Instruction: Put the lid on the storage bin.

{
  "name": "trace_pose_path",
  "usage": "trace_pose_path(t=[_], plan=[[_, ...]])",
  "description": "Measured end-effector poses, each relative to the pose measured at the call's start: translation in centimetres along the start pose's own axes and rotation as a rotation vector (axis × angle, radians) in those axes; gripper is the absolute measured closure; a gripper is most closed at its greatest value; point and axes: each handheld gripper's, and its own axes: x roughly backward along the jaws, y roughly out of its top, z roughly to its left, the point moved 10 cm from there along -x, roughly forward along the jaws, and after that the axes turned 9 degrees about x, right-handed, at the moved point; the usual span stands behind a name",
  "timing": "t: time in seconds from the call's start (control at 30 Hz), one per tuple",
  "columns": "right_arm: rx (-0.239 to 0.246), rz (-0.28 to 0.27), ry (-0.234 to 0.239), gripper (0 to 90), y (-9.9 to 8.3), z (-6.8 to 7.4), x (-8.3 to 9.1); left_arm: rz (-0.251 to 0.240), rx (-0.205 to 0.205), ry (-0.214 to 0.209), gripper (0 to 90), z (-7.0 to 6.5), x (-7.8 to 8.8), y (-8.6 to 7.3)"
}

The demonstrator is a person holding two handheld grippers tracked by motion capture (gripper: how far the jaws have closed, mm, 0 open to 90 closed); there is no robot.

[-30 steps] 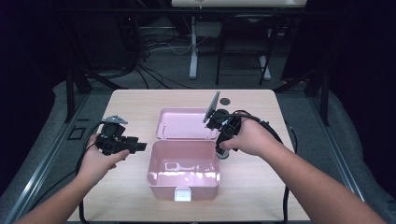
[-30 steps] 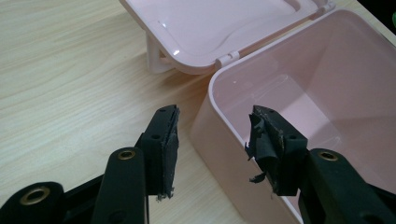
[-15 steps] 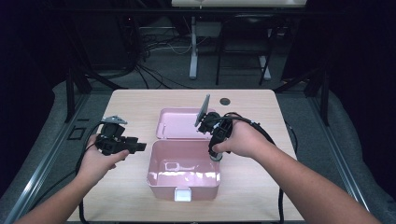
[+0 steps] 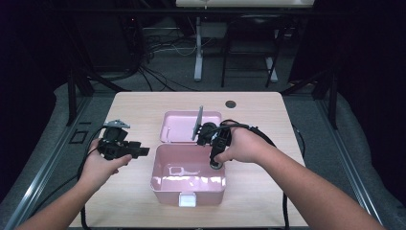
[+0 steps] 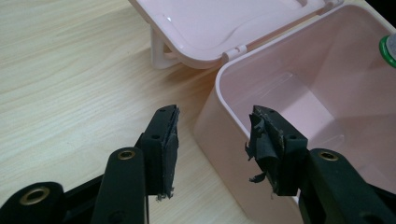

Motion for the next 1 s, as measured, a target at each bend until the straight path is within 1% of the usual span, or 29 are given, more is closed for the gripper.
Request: trace_pose_path(t=[0.2,0.3,0.5,0.63,0.8,1.0], plan=[[0.089,0.002,0.019,50.1,0.2,0.6,-0.5,0.000,0.001,0.000,51.9,0.1,0.0,0.0],[0.131,0.015,0.024,50.1,0.2,0.8,-0.8,0.000,0.001,0.000,51.9,0.1,0.0,0.0],[0.181,0.026,0.021,50.1,0.1,0.8,-1.2,0.000,0.001,0.000,51.9,0.1,0.0,0.0],[0.194,0.030,0.016,50.1,0.1,0.8,-1.7,0.003,0.000,0.002,51.8,0.1,-0.1,0.0],[0.209,0.051,0.020,50.1,-0.1,0.9,-2.5,0.004,0.002,0.001,51.8,0.1,-0.1,0.0],[0.207,0.061,0.027,50.1,-0.2,0.9,-3.3,0.008,0.001,0.000,51.8,0.1,-0.2,-0.1]])
